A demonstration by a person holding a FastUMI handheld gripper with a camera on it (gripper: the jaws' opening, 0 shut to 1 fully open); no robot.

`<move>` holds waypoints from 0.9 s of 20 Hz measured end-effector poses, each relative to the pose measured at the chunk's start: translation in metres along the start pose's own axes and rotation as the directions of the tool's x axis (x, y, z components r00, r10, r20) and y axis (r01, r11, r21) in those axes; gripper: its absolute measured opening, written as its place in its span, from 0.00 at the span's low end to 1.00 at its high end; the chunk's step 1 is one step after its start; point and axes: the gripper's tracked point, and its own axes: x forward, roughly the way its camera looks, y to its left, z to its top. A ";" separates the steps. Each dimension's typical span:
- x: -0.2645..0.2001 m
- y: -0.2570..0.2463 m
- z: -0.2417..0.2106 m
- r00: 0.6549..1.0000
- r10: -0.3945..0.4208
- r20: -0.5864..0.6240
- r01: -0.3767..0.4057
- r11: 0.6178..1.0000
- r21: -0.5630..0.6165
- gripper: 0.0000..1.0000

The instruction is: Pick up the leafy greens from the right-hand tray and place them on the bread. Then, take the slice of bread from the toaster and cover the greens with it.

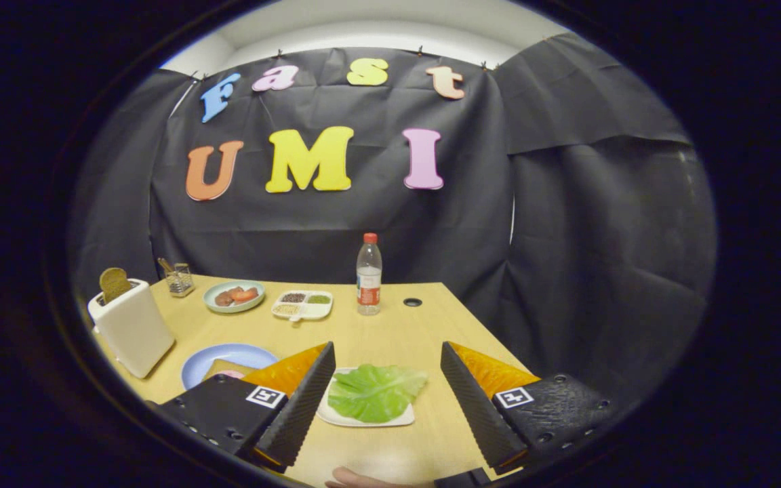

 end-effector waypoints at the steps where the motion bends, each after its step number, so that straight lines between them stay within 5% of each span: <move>1: 0.012 -0.004 -0.006 1.000 0.002 -0.018 -0.002 1.000 0.003 0.96; 9: 0.100 -0.046 -0.062 0.978 -0.006 -0.209 0.005 1.000 -0.005 0.95; 18: 0.142 -0.042 -0.110 0.929 0.028 -0.368 -0.053 0.997 -0.058 0.95</move>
